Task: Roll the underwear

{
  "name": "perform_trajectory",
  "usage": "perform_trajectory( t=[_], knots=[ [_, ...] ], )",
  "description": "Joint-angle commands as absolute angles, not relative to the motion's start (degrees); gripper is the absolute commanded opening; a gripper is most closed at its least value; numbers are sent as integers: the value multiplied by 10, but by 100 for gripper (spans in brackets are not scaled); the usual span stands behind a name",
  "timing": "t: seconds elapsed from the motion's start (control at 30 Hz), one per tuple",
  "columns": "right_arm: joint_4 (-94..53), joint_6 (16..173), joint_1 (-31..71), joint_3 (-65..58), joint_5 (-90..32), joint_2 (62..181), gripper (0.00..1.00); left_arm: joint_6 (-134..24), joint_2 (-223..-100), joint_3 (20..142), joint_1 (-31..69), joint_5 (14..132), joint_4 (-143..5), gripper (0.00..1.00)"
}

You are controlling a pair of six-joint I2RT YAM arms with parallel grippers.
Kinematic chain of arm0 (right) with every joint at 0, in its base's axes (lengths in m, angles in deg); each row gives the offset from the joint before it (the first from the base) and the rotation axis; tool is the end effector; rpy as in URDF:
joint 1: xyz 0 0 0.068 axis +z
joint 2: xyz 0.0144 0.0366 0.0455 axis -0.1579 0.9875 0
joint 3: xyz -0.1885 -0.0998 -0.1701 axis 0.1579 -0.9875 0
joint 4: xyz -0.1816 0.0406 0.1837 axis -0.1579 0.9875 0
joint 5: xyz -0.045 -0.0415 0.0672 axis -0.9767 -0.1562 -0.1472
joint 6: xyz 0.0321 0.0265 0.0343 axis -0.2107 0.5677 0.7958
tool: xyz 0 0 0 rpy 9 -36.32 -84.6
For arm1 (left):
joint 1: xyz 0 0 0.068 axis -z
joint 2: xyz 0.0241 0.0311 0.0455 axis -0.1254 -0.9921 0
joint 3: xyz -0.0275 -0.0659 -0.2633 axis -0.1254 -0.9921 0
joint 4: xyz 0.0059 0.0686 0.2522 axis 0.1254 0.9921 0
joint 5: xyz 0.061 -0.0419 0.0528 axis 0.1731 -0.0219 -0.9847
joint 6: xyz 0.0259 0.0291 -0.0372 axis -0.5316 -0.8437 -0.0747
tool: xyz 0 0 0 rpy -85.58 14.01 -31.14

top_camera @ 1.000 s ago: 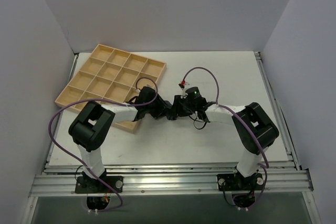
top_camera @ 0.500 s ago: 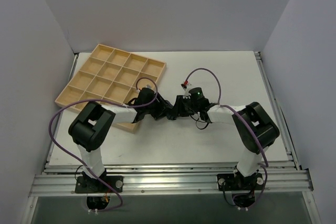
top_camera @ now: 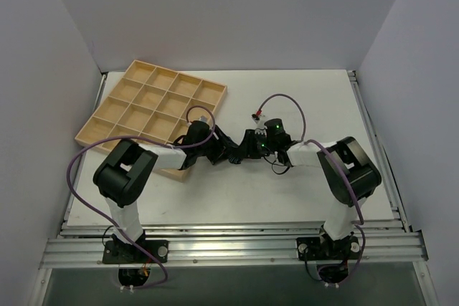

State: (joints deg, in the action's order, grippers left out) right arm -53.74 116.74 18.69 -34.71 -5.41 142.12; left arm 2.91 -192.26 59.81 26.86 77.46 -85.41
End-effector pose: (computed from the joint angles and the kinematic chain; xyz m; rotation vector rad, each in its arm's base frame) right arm 0.3035 0.1805 0.1543 -0.3549 2.1024 1.1512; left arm 0.3014 -0.2134 0.1332 -0.6312 2.4154 -1.1510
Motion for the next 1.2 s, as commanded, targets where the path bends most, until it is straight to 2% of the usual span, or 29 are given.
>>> perform_trajectory(
  t=[0.0, 0.2, 0.53, 1.17],
  knots=[
    [-412, 1155, 174, -386, -80, 1484, 9, 33, -1920, 584, 281, 864, -837, 71],
    [-430, 1160, 161, -396, -47, 1495, 9, 30, -1928, 580, 280, 867, -840, 74],
    [-436, 1169, 154, -404, -31, 1512, 8, 26, -1928, 574, 278, 862, -840, 74],
    [-385, 1179, 130, -363, -55, 1524, 2, -8, -1781, 590, 281, 793, -626, 73]
  ],
)
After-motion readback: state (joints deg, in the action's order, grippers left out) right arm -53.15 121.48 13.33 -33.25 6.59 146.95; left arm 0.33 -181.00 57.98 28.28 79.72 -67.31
